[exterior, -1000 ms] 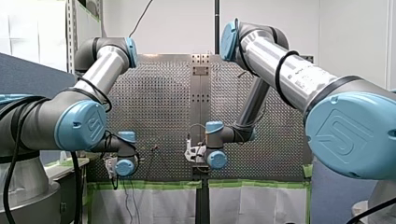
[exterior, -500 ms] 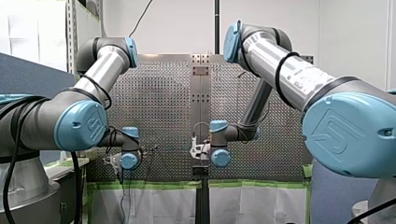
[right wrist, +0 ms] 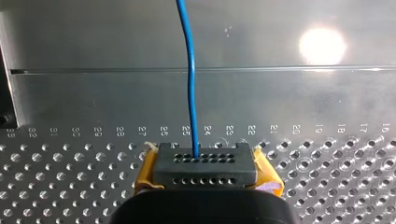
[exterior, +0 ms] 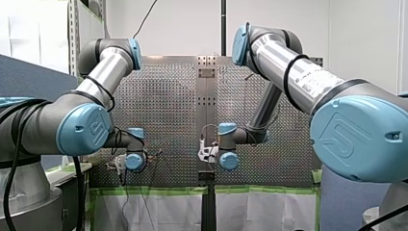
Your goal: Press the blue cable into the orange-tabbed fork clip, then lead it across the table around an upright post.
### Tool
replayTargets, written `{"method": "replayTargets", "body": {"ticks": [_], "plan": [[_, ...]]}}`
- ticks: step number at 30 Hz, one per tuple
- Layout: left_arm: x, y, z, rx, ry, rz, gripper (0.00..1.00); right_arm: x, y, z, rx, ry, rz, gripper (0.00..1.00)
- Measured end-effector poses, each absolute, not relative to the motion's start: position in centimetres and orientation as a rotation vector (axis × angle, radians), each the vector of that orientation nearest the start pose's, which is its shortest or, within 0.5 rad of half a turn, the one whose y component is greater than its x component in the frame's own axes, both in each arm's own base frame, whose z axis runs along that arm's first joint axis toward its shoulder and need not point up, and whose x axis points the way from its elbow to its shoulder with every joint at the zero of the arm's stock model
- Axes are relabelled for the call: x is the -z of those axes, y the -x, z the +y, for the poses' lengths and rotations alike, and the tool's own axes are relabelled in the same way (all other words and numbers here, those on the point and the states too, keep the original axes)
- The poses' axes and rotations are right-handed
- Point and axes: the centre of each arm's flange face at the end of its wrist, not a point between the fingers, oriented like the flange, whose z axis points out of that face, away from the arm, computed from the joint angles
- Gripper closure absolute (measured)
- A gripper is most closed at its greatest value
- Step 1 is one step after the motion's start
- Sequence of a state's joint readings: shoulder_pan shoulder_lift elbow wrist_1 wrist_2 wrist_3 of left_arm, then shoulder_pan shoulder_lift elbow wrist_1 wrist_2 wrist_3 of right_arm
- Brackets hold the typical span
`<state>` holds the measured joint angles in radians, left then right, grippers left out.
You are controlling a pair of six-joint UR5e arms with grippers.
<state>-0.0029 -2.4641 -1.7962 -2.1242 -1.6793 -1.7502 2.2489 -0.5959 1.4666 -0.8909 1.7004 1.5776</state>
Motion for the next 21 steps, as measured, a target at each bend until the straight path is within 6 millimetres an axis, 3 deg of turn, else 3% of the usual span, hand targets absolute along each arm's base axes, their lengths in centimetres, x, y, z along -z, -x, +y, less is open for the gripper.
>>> {"method": "replayTargets", "body": {"ticks": [7,15,21], "plan": [[3.9,-58.1,-11.7,0.022,0.277,1.708,0.00,-0.1,-53.3,-47.5,-1.606,-1.593,-0.900,1.00],[5.3,-54.9,-11.8,0.033,0.242,1.830,0.00,0.3,-52.8,-47.5,-1.574,-1.622,-0.917,1.00],[4.1,-53.5,-11.8,0.068,0.212,1.842,0.00,0.6,-52.4,-47.6,-1.552,-1.643,-0.930,1.00]]}}
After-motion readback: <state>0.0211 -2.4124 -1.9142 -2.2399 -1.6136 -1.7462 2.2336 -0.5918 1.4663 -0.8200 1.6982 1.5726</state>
